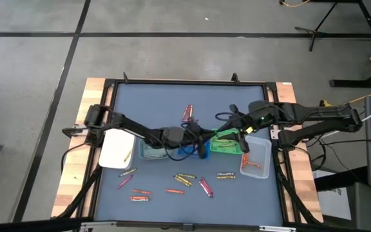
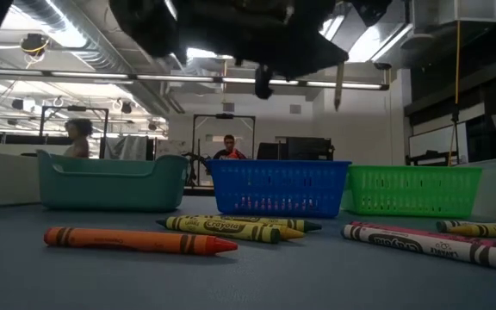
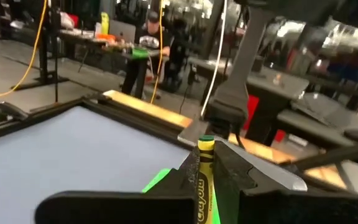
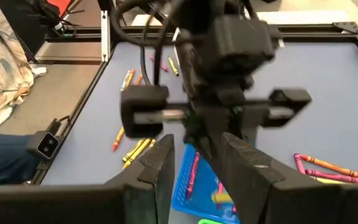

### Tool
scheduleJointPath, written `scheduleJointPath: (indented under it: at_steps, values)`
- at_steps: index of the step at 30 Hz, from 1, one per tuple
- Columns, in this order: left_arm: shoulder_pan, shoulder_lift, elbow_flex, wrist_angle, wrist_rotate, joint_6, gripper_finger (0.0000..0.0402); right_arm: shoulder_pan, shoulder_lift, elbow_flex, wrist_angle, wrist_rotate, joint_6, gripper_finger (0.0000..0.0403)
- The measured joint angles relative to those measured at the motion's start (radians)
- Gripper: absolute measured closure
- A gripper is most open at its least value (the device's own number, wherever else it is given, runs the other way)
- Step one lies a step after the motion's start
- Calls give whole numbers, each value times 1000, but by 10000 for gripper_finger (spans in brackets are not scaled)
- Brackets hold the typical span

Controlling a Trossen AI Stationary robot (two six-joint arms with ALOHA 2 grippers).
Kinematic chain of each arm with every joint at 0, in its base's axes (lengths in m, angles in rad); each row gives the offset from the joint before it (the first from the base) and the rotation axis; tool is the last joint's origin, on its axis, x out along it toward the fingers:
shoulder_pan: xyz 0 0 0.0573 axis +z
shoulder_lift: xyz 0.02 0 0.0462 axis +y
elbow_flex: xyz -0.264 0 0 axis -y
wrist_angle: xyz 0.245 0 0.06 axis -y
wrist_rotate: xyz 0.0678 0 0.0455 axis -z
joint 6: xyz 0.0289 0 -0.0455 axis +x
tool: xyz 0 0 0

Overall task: Sort crayons
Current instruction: Put the green crayon into the green bin

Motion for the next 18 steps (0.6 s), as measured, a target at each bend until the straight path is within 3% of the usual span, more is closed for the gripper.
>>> scheduleJointPath:
  at_steps: [5,13,18]
  values:
    - [37,72,0,108,36,-2,390,0,-1,0,-4,0,0,271]
    - [67,135,3,121,39,-21,377,0,8,0,-8,0,0,272]
    - [70,187,78,120,79,-49,376,0,8,0,-8,0,0,271]
